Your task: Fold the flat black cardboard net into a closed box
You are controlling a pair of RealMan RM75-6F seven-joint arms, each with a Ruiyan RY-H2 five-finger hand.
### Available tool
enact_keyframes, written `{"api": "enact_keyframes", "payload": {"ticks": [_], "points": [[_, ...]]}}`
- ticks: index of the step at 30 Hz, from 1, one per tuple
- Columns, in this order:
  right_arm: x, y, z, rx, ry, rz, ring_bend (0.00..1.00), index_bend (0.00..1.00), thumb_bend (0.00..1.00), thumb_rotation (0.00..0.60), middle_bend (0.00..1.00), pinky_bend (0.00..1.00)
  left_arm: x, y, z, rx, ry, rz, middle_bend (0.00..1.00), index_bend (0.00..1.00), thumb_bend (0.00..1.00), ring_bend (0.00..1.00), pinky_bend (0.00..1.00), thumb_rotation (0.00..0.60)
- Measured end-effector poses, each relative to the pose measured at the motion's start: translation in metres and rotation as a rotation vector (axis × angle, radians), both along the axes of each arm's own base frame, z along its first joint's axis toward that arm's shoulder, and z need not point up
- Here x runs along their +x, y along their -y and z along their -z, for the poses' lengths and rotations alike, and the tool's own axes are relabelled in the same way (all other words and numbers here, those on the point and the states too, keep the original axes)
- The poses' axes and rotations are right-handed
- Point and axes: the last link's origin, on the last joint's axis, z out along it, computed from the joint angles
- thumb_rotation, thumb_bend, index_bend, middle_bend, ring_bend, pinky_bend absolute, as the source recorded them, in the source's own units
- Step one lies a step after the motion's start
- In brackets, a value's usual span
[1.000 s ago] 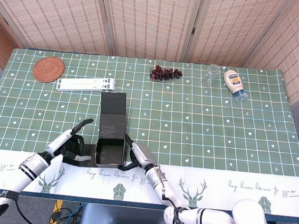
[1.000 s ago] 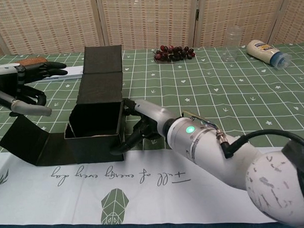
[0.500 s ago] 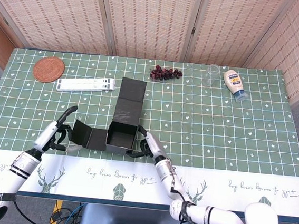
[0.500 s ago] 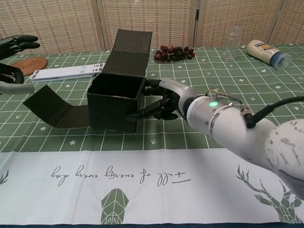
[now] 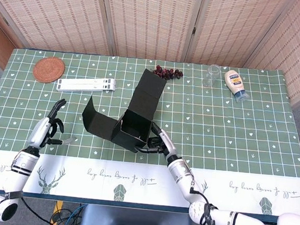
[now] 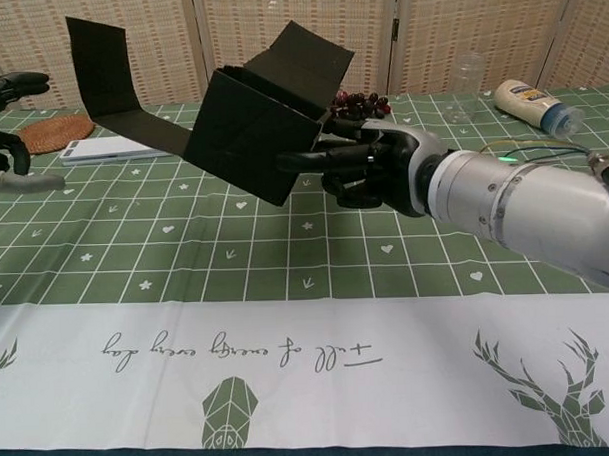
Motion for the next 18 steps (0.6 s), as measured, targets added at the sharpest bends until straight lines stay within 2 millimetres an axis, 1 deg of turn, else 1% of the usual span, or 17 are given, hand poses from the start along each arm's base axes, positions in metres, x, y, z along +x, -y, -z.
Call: {"api": "enact_keyframes", "payload": {"ticks": [4, 9, 14, 18], "points": [[0.001, -0.006, 0.005, 0.021, 0.003, -0.018, 0.81, 0.35, 0.51, 0.6, 0.43, 1.0, 0.008, -0.005, 0.011, 0.021, 0.007, 0.028, 0.0, 0.0, 0.13, 0.61, 0.84, 0.6], [0.003, -0.013, 0.013, 0.044, -0.003, -0.033, 0.81, 0.35, 0.51, 0.6, 0.43, 1.0, 0.023, -0.009, 0.023, 0.032, 0.038, 0.084, 0.0, 0.0, 0.13, 0.61, 0.84, 0.6], [0.005, -0.017, 0.018, 0.054, -0.014, -0.046, 0.81, 0.35, 0.51, 0.6, 0.43, 1.0, 0.033, -0.008, 0.031, 0.016, 0.085, 0.115, 0.0, 0.0, 0.13, 0.61, 0.84, 0.6], [0.005, -0.019, 0.021, 0.051, -0.035, -0.065, 0.81, 0.35, 0.51, 0.6, 0.43, 1.0, 0.041, -0.006, 0.034, 0.004, 0.123, 0.137, 0.0, 0.0, 0.13, 0.61, 0.84, 0.6]]}}
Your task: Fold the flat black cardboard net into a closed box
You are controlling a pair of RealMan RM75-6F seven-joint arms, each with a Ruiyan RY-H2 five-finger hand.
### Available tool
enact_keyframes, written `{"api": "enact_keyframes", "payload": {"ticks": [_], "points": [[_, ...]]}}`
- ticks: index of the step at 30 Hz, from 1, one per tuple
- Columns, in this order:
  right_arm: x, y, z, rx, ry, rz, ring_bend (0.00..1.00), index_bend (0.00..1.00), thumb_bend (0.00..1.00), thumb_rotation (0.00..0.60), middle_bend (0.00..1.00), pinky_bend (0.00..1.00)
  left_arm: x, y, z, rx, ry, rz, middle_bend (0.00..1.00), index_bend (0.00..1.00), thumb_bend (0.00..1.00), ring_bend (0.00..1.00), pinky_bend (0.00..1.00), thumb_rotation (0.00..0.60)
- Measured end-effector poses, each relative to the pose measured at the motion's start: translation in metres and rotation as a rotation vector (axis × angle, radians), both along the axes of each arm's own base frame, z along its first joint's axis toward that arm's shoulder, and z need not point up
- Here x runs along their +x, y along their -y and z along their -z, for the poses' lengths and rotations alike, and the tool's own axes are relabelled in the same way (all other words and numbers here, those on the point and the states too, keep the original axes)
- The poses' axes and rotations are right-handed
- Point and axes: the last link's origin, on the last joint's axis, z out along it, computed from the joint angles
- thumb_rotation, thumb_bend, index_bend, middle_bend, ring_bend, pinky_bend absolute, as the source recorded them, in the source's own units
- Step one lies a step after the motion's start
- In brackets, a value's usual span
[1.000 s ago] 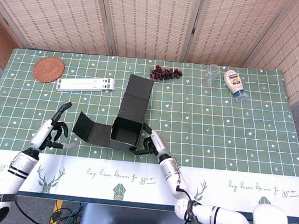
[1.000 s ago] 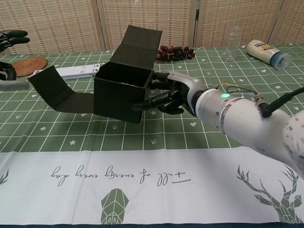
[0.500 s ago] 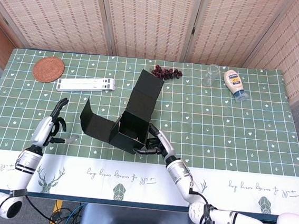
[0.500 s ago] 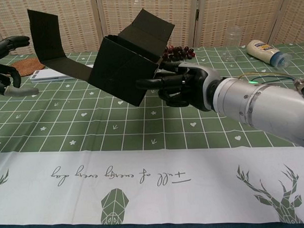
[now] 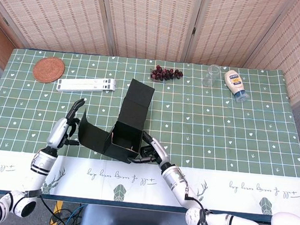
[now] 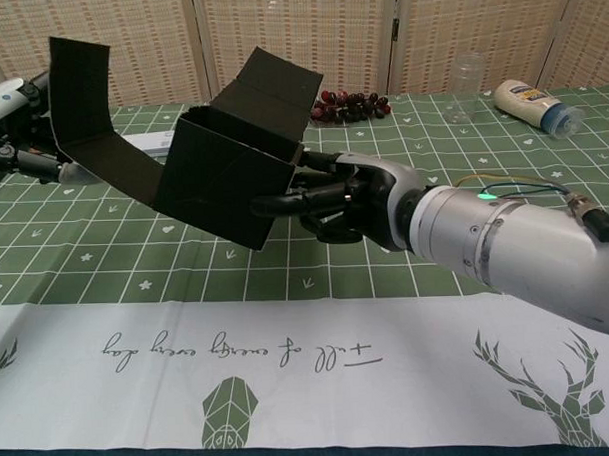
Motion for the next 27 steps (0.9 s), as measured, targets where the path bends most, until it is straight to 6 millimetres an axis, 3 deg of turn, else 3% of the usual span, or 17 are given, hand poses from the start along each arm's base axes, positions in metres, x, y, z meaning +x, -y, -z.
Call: {"api": "enact_keyframes", "payload": {"ticks": [11, 20, 27], "points": [[0.005, 0.001, 0.007, -0.029, -0.091, -0.074, 0.81, 0.35, 0.51, 0.6, 0.43, 1.0, 0.019, 0.001, 0.004, -0.019, -0.034, 0.081, 0.0, 0.01, 0.13, 0.61, 0.84, 0.6], [0.002, 0.006, 0.011, -0.041, -0.191, -0.119, 0.81, 0.35, 0.51, 0.6, 0.43, 1.0, 0.019, -0.003, 0.017, -0.012, -0.144, 0.159, 0.02, 0.18, 0.13, 0.63, 0.84, 0.6], [-0.002, 0.011, 0.014, -0.038, -0.255, -0.136, 0.81, 0.35, 0.51, 0.6, 0.43, 1.0, 0.013, -0.004, 0.031, 0.001, -0.248, 0.236, 0.13, 0.29, 0.13, 0.65, 0.84, 0.6]]}}
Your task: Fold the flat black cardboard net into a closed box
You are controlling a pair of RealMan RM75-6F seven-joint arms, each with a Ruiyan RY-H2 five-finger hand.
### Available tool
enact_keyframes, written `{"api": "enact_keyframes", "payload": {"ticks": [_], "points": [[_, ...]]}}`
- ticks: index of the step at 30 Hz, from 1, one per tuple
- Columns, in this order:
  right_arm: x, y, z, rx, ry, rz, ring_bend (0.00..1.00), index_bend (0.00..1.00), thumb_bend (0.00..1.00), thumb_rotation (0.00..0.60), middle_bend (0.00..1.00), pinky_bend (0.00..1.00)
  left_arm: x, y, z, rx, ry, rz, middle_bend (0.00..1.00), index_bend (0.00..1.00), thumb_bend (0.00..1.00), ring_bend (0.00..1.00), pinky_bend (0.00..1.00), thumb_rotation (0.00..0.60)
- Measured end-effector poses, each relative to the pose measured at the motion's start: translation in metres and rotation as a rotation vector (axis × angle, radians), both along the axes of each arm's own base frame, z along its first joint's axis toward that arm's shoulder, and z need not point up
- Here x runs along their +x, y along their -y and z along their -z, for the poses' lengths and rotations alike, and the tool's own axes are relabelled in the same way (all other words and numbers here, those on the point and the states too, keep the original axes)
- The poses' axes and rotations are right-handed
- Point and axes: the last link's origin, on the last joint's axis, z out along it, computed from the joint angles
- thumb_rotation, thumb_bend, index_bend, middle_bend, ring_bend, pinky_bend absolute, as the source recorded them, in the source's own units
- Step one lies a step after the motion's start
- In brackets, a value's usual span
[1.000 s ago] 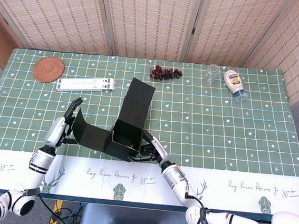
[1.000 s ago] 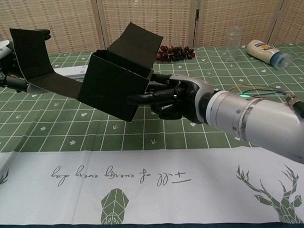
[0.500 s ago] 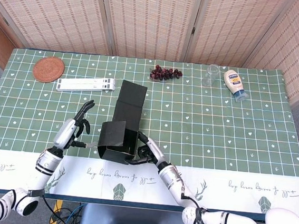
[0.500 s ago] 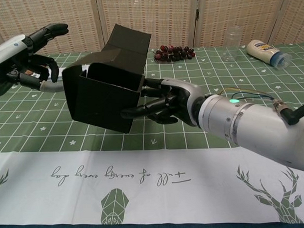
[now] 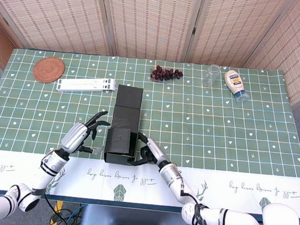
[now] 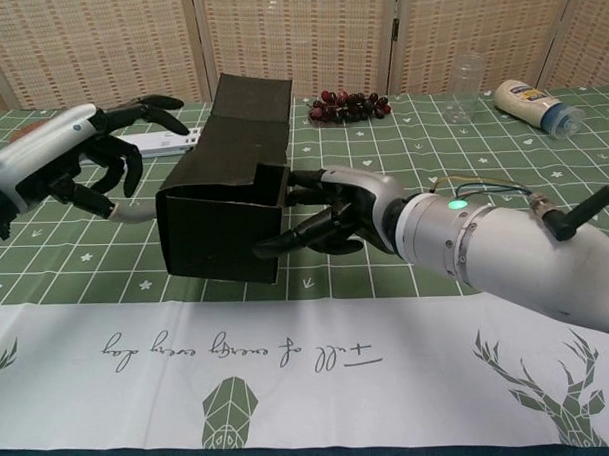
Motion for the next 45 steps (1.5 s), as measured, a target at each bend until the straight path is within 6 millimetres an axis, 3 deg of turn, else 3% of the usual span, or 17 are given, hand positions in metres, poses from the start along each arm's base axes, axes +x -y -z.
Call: {"api": "enact_keyframes", "payload": {"ticks": [14, 25, 45], "points": [[-0.012, 0.004, 0.013, -0.023, -0.106, -0.043, 0.81, 0.35, 0.51, 0.6, 0.43, 1.0, -0.004, -0.001, 0.031, 0.005, -0.119, 0.137, 0.19, 0.35, 0.13, 0.66, 0.84, 0.6], [-0.019, 0.002, 0.02, -0.036, -0.164, -0.087, 0.81, 0.35, 0.51, 0.6, 0.43, 1.0, -0.006, 0.002, 0.038, 0.03, -0.208, 0.249, 0.24, 0.38, 0.13, 0.67, 0.84, 0.6], [-0.023, -0.007, 0.021, -0.02, -0.189, -0.109, 0.81, 0.35, 0.51, 0.6, 0.43, 1.0, 0.004, 0.001, 0.048, 0.032, -0.383, 0.44, 0.37, 0.54, 0.13, 0.68, 0.84, 0.6]]}}
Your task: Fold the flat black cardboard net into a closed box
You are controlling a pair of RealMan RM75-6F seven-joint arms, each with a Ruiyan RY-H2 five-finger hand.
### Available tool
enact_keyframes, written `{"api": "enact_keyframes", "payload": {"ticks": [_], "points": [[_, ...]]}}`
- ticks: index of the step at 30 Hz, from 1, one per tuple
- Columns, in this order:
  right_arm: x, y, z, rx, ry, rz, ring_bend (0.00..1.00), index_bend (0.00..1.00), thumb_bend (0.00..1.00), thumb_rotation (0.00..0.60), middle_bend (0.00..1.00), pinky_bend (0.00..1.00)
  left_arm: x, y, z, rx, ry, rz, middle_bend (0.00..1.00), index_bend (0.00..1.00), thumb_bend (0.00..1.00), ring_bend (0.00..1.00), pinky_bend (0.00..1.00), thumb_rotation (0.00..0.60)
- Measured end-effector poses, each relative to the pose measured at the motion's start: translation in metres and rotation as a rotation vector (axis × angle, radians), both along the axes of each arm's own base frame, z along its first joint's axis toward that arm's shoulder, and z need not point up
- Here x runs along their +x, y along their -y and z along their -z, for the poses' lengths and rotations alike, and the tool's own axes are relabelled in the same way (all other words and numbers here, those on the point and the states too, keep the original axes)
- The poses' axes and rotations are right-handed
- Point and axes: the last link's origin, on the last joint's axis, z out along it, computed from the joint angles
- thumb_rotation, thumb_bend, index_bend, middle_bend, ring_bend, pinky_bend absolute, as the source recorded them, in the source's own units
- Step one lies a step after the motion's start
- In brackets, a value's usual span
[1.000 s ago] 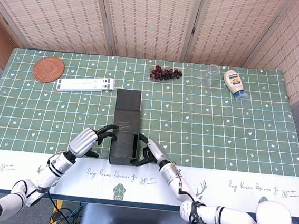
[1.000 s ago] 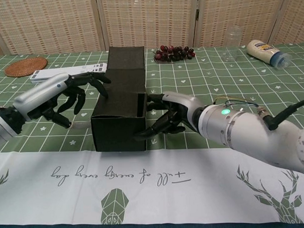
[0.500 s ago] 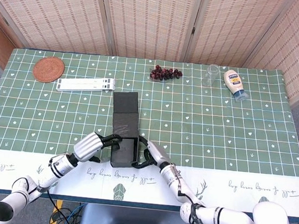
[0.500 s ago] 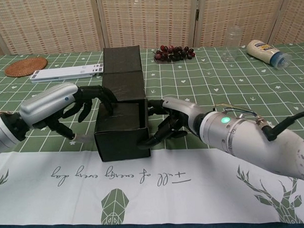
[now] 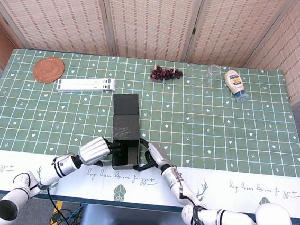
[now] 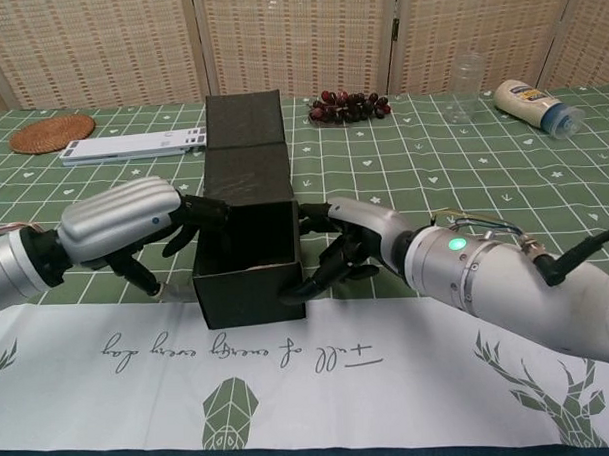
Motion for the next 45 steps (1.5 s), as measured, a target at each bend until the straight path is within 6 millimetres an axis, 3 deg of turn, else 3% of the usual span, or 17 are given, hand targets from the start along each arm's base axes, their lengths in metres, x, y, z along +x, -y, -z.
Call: {"api": "enact_keyframes", "payload": {"ticks": [15, 21, 24, 34, 45], "points": [[0.002, -0.002, -0.004, -0.003, 0.005, 0.003, 0.81, 0.35, 0.51, 0.6, 0.43, 1.0, 0.012, -0.003, 0.001, -0.002, -0.039, 0.088, 0.56, 0.68, 0.13, 0.68, 0.84, 0.6], [0.003, -0.002, -0.004, -0.004, 0.009, 0.003, 0.81, 0.35, 0.51, 0.6, 0.43, 1.0, 0.011, -0.002, 0.001, 0.002, -0.03, 0.086, 0.57, 0.68, 0.13, 0.68, 0.84, 0.6], [0.002, -0.002, -0.004, -0.005, 0.011, 0.004, 0.81, 0.35, 0.51, 0.6, 0.43, 1.0, 0.01, -0.002, -0.001, 0.004, -0.021, 0.078, 0.53, 0.62, 0.13, 0.68, 0.83, 0.6], [0.002, 0.004, -0.01, -0.03, 0.029, 0.026, 0.81, 0.35, 0.51, 0.6, 0.43, 1.0, 0.002, -0.006, -0.014, 0.017, 0.072, -0.032, 0.2, 0.32, 0.13, 0.66, 0.83, 0.6], [-0.002, 0.015, -0.013, -0.079, 0.012, 0.048, 0.81, 0.35, 0.51, 0.6, 0.4, 1.0, -0.007, -0.005, -0.037, 0.031, 0.162, -0.152, 0.15, 0.19, 0.13, 0.65, 0.84, 0.6]]}}
